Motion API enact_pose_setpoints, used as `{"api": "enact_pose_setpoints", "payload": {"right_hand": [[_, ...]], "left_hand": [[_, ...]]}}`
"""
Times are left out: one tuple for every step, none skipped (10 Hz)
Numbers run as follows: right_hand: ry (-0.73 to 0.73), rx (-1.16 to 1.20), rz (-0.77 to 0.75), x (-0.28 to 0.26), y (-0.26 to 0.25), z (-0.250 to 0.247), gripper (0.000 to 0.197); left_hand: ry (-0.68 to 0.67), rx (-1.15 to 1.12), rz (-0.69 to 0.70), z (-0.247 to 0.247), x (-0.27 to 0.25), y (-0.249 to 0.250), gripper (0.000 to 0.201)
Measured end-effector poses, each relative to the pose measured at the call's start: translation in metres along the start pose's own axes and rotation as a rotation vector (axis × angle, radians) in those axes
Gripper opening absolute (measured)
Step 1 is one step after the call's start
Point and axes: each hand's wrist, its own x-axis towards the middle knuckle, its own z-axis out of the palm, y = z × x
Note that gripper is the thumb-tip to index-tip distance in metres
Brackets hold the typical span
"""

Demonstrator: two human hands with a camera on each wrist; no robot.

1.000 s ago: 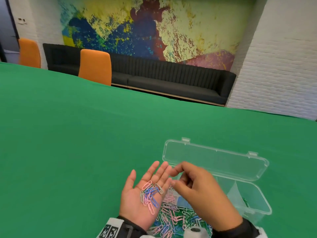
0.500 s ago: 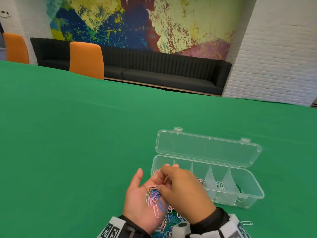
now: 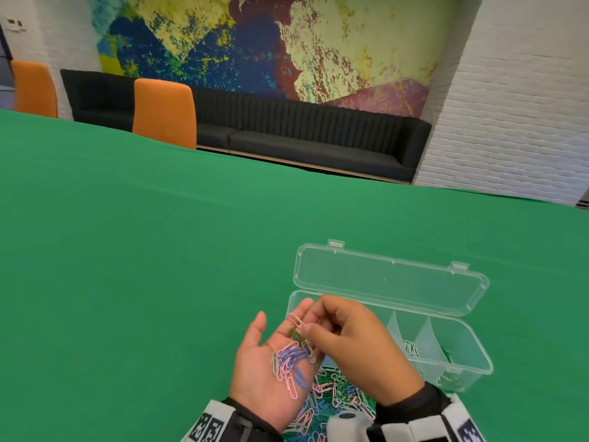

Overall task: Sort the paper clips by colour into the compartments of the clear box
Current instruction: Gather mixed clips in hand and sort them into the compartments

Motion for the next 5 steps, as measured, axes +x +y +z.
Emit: {"api": "enact_pose_setpoints", "payload": {"right_hand": [[0.027,0.134,0.034,0.001,-0.001,-0.008,0.021],[0.17,0.156,0.056,0.005,0.006,-0.02,0.018],[0.253,0.118,0.068,0.007,0.013,-0.025,0.018],[0.258,0.104,0.097,0.01,0.017,-0.02,0.017],[0.157,0.089,0.137,0.01,0.018,-0.014,0.007]], "left_hand": [[0.01,-0.044,0.054,0.0,0.002,0.007,0.064],[0.008,-0.039,0.155,-0.002,0.003,0.025,0.066],[-0.039,-0.056,0.256,-0.005,0.004,0.046,0.056],[-0.076,-0.11,0.313,-0.005,0.004,0.056,0.056],[-0.156,-0.113,0.327,-0.015,0.009,0.055,0.076]]}}
